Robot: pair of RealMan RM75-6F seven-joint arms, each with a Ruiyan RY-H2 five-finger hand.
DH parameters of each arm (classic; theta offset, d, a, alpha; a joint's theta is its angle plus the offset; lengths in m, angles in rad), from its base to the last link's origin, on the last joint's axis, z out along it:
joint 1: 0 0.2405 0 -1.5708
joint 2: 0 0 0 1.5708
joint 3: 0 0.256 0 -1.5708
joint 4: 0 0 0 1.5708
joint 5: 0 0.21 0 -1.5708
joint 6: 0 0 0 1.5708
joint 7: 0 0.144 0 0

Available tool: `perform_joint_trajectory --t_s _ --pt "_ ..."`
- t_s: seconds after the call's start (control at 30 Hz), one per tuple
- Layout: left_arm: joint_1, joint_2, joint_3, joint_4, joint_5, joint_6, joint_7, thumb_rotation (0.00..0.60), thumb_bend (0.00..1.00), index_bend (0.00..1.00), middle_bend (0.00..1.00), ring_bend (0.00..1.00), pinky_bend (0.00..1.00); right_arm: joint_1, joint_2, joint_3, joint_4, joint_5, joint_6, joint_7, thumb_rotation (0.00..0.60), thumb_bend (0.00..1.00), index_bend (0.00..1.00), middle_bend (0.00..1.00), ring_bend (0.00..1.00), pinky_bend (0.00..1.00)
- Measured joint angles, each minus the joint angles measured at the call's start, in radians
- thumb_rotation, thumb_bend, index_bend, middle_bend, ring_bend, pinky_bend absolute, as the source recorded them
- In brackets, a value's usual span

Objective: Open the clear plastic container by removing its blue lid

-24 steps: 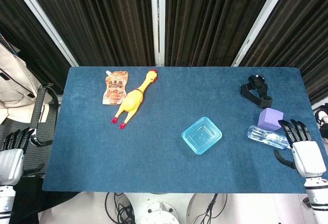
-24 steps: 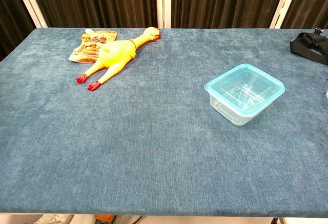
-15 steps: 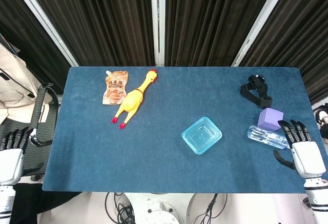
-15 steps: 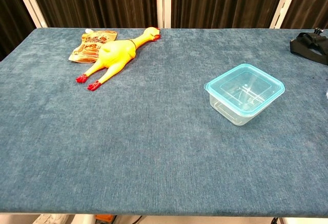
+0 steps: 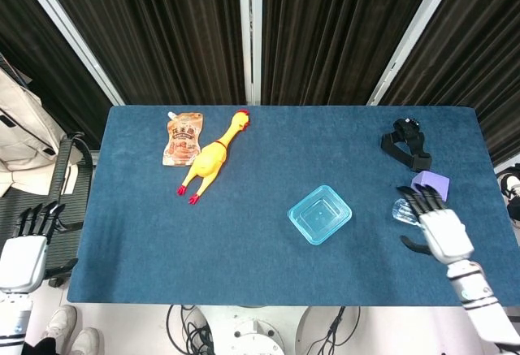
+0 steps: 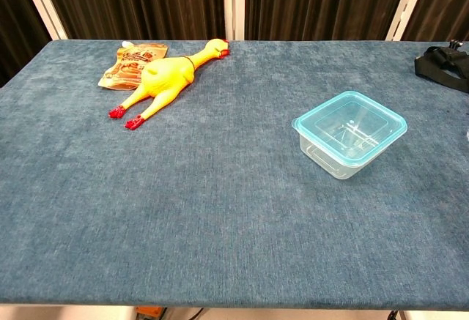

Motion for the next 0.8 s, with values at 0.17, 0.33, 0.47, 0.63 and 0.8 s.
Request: perform_joint_trajectory --t_s 0.17,0.33,0.47,0.63,0.8 --pt "-0.010 -0.003 0.000 0.007 -0.001 -0.018 -0.014 0.600 0.00 0.10 0.05 0.00 0.00 0.095 -0.117 0.021 0.064 0.004 -0.085 -0.023 0.600 0.05 0.03 0.01 0.00 0.00" --pt "-0.022 0.000 -0.001 0.013 0.001 -0.033 -0.029 0.600 0.00 0.10 0.05 0.00 0.00 0.187 -0.254 0.034 0.131 -0.016 -0.147 -0.036 0.600 0.05 0.01 0.00 0.00 0.00" --pt "-0.026 0.002 -0.001 0.014 0.006 -0.034 -0.031 0.600 0.00 0.10 0.05 0.00 0.00 0.269 -0.362 0.052 0.178 -0.023 -0.208 -0.059 0.600 0.05 0.01 0.00 0.00 0.00" --pt "-0.027 0.002 0.002 0.014 0.009 -0.034 -0.031 0.600 0.00 0.10 0.05 0.00 0.00 0.387 -0.507 0.117 0.253 0.004 -0.282 -0.084 0.600 0.06 0.01 0.00 0.00 0.00" --pt "-0.030 -0.001 0.005 0.012 0.013 -0.037 -0.031 0.600 0.00 0.10 0.05 0.00 0.00 0.495 -0.618 0.201 0.337 0.078 -0.372 -0.121 0.600 0.07 0.01 0.05 0.00 0.00"
